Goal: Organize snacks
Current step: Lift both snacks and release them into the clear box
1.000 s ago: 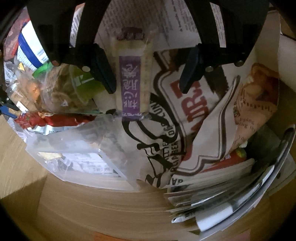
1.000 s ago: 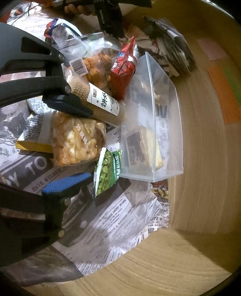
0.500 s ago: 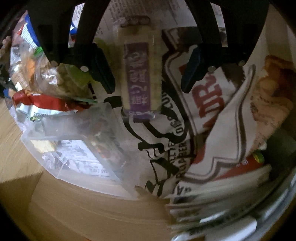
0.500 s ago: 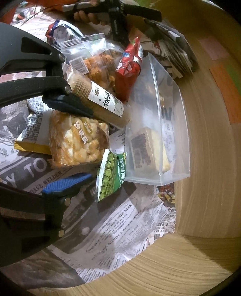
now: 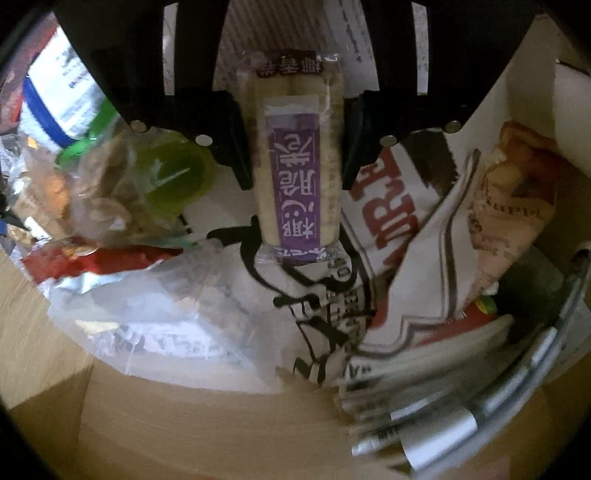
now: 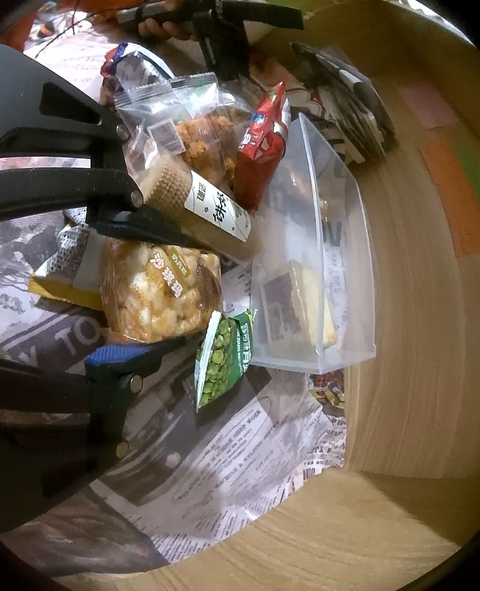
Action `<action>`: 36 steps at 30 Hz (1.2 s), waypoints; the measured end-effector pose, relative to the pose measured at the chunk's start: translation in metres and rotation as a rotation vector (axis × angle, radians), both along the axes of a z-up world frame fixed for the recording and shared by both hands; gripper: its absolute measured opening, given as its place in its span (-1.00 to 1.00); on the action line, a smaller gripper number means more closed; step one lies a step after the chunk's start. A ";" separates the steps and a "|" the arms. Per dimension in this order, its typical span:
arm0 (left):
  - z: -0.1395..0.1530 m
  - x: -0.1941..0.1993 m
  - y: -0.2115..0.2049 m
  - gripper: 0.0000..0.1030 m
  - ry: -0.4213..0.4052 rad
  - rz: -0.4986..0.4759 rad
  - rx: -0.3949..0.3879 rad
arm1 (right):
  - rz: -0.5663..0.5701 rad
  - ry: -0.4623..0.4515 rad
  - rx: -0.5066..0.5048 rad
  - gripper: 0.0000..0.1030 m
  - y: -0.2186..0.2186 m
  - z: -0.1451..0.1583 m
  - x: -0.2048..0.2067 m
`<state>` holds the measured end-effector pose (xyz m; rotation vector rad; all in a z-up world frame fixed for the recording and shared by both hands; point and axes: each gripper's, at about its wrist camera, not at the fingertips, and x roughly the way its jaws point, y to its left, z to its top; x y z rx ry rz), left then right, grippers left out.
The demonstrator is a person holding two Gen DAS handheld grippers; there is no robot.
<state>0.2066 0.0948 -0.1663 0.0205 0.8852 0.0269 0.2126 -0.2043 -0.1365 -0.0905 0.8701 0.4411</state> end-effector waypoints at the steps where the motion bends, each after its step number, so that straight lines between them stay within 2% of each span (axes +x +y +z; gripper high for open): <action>1: 0.007 -0.004 -0.001 -0.11 -0.019 -0.004 -0.007 | -0.003 -0.011 -0.003 -0.18 -0.001 0.003 -0.003; 5: 0.030 -0.017 -0.005 -0.11 -0.083 -0.013 -0.015 | -0.009 -0.058 0.000 -0.18 -0.005 0.020 -0.013; 12: 0.073 -0.035 -0.021 -0.11 -0.201 -0.047 -0.050 | -0.003 -0.144 0.061 -0.18 -0.009 0.055 -0.025; 20: 0.105 -0.034 -0.034 -0.11 -0.278 -0.085 -0.066 | 0.027 -0.242 0.101 -0.18 -0.001 0.087 -0.024; 27: 0.117 -0.017 -0.051 -0.11 -0.298 -0.113 -0.080 | 0.041 -0.293 0.129 -0.18 0.014 0.102 -0.011; 36: 0.110 0.025 -0.064 -0.11 -0.266 -0.141 -0.106 | 0.043 -0.268 0.151 -0.18 0.032 0.093 0.022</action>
